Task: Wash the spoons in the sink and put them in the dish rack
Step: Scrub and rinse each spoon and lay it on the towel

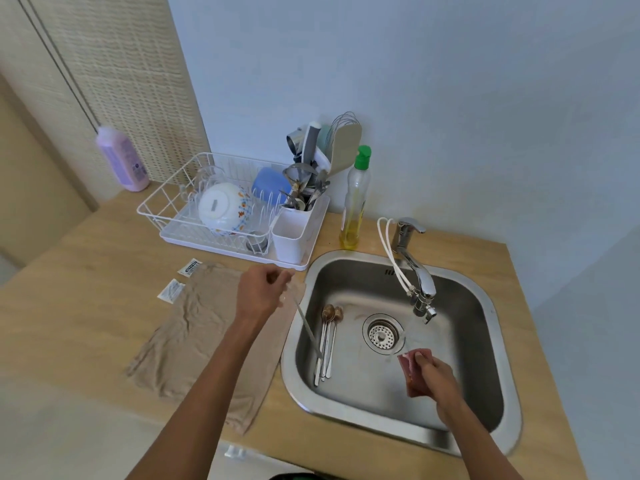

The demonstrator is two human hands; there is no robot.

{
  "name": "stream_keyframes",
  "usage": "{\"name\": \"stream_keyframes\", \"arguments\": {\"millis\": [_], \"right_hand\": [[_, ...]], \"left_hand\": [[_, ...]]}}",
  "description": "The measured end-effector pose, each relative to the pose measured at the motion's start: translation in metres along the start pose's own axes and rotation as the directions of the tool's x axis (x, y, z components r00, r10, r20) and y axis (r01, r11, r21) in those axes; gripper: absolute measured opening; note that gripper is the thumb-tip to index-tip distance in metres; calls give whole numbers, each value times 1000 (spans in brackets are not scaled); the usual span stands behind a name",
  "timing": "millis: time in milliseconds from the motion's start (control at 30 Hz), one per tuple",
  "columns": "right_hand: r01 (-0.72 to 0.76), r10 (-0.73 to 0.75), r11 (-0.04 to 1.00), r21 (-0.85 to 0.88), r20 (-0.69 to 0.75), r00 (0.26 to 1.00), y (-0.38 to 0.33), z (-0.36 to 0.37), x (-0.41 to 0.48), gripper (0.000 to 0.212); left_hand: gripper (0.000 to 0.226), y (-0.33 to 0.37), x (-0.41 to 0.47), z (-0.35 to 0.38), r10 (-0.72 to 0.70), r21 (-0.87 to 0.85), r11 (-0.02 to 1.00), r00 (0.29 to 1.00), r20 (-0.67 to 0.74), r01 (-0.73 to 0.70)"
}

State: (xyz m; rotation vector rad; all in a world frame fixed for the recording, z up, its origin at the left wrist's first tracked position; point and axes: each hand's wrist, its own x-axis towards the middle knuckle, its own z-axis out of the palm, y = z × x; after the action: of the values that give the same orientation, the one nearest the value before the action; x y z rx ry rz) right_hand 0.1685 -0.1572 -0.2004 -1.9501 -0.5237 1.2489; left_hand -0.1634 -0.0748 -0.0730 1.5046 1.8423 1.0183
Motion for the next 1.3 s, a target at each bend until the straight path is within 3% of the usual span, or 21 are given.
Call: {"name": "stream_keyframes", "arguments": {"millis": [167,333,467,600,667,733,833,900,1067,1300], "right_hand": [[-93,72,982,163,125,990,-8,8,3,36],[-117,88,958,263,120,989,-17,16,0,48],[-193,161,914,356,118,980,-19,22,3,41],[-281,232,895,348,177,956,-11,24,11,46],[-306,261,893,329,174,950,-8,28,8,42],[-318,280,895,313,159,947,-10,33,0,22],[-349,308,892,287,177,935,-7,41,-4,4],[-362,315,891,273,200,928,-8,43,-3,5],[-405,364,891,208,209,908,-2,48,18,8],[-456,428,880,133,191,883,10,55,42,12]], "left_hand": [[40,-30,26,-23,79,95,993,991,-110,-69],[47,-76,48,-20,69,353,933,997,23,-73],[43,-103,57,-10,-14,535,843,990,138,-63],[32,-88,55,-1,27,687,721,995,100,-88],[30,-66,43,16,103,623,771,991,81,-131],[28,-42,25,49,128,567,796,975,183,-211],[35,-24,1,106,-8,606,732,886,464,-311],[32,-30,-8,137,-139,652,683,817,559,-330],[31,-67,-12,173,-273,768,524,781,561,-369],[28,-76,-5,193,-307,777,579,816,490,-248]]}}
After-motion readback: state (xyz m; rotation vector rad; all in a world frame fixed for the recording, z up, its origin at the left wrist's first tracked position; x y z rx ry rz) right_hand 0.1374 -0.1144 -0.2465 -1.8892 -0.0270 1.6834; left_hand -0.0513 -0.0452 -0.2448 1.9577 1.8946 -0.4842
